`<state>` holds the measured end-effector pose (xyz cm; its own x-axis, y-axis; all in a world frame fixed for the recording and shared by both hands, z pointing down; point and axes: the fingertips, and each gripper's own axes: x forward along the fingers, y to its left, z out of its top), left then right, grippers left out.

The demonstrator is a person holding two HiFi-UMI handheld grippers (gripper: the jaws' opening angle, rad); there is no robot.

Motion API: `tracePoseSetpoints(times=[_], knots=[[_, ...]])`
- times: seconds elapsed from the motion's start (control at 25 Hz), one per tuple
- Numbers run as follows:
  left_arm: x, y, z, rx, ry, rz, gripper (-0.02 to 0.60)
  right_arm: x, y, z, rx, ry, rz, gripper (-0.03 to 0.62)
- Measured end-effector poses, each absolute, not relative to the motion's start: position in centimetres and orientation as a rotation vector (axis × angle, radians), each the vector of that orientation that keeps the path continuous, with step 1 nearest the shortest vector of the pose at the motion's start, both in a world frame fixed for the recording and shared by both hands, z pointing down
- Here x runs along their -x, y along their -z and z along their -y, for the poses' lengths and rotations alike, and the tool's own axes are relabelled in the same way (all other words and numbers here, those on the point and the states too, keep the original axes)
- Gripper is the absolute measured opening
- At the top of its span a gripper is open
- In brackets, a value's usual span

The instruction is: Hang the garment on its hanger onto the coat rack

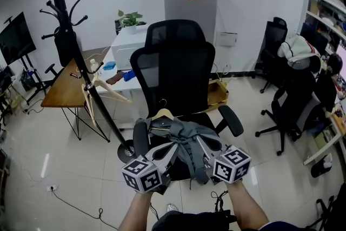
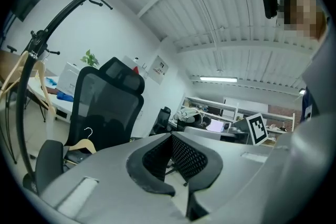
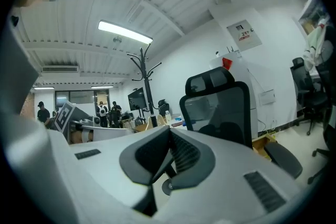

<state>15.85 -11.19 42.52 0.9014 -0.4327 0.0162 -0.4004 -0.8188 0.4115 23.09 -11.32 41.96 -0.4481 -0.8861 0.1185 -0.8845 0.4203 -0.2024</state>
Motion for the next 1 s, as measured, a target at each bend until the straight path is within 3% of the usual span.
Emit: tracePoseSetpoints(times=[1.0], knots=[[-18.7,-50.7,25.5,-2.437,-0.054,0.952,-0.014,-26.6,-52.0,26.3,1.511,0.593,-2.921,0.022]])
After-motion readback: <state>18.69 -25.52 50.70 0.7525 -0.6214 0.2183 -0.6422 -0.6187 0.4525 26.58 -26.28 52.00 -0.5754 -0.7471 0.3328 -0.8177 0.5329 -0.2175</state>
